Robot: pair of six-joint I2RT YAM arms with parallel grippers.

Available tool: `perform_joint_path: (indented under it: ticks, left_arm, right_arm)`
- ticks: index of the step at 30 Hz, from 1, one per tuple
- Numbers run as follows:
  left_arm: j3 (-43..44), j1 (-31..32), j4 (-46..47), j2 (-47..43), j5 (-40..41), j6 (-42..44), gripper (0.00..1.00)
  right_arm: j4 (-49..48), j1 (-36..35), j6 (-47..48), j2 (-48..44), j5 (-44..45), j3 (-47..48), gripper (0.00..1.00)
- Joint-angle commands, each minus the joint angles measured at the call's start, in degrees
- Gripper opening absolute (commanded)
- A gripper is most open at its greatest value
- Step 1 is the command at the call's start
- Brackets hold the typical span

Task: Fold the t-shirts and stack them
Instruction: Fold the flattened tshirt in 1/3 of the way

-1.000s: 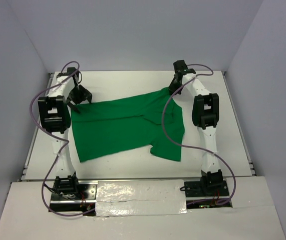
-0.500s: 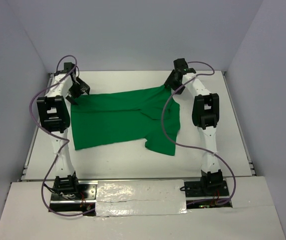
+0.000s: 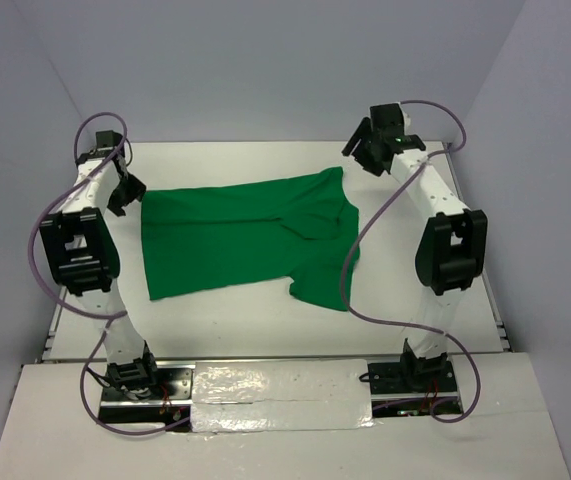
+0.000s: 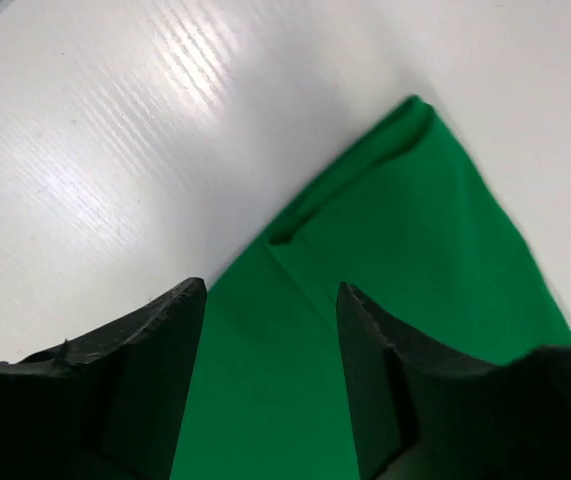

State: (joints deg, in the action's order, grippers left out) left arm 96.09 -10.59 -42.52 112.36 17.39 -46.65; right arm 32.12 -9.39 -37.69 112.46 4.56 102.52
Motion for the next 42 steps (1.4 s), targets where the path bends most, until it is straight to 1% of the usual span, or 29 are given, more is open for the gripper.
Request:
perform_joint_path:
  ticks: [1, 4, 9, 15, 16, 17, 19, 20, 22, 25, 28, 34, 35, 37, 38, 42]
  left_arm:
    - [-0.21, -0.31, 1.91, 4.79, -0.07, 1.30, 0.66]
    - [0.50, -0.31, 3.06, 6.46, -2.09, 1.65, 0.61]
    - [3.13, -0.40, 2.62, 9.89, -3.94, 1.92, 0.60]
    - [1.99, -0.40, 4.11, 10.87, -4.99, 1.65, 0.60]
    - [1.90, -0.31, 4.29, 11.04, -5.08, 1.57, 0.58]
    - [2.34, -0.40, 4.20, 11.22, -5.26, 1.65, 0.54]
    - [3.22, -0.31, 3.50, 12.18, -5.26, 1.65, 0.48]
    - [3.57, -0.31, 3.24, 12.27, -5.17, 1.48, 0.42]
    - [3.23, -0.31, 3.23, 11.40, -4.99, 1.39, 0.39]
    - [1.56, -0.31, 4.03, 9.73, -5.08, 1.57, 0.38]
    - [1.20, -0.31, 3.59, 9.29, -4.91, 1.57, 0.33]
    - [-0.47, -0.05, 3.24, 5.78, -4.47, 1.30, 0.14]
    - [-0.90, -0.05, 2.97, 5.16, -4.38, 1.30, 0.07]
    - [-1.52, 0.04, 2.71, 3.40, -3.94, 1.39, 0.01]
    - [-1.78, -0.04, 2.27, 2.27, -3.85, 1.48, 0.00]
    - [-4.33, -0.04, 2.71, -0.99, -3.68, 1.74, 0.00]
  right_arm:
    - [-4.43, -0.28, 1.66, -5.57, -0.16, -5.92, 0.72]
    - [-4.61, -0.19, 2.36, -6.90, 0.10, -8.56, 0.72]
    - [-4.34, -0.28, 2.89, -6.38, -0.07, -9.88, 0.72]
    - [-4.70, -0.28, 3.15, -5.68, -0.60, -11.02, 0.71]
    - [-4.61, -0.37, 3.06, -5.59, -0.60, -11.03, 0.71]
    - [-4.52, -0.28, 3.06, -5.50, -0.60, -11.03, 0.71]
    - [-4.43, -0.37, 3.15, -5.24, -0.78, -10.94, 0.71]
    - [-4.35, -0.37, 3.15, -5.15, -0.60, -10.94, 0.71]
    - [-4.43, -0.46, 3.15, -5.15, -0.51, -11.02, 0.71]
    - [-4.52, -0.46, 2.98, -4.98, -0.60, -11.20, 0.71]
    - [-4.61, -0.63, 2.89, -4.71, -0.87, -11.20, 0.71]
    - [-4.52, -0.98, 2.97, -4.89, -0.87, -11.29, 0.71]
    - [-4.43, -0.98, 2.98, -4.80, -0.95, -11.38, 0.71]
    - [-4.43, -1.07, 3.06, -4.71, -0.87, -11.55, 0.71]
    - [-4.52, -1.16, 2.98, -4.80, -0.87, -11.81, 0.71]
    - [-4.87, -1.16, 2.80, -4.89, -0.95, -12.52, 0.71]
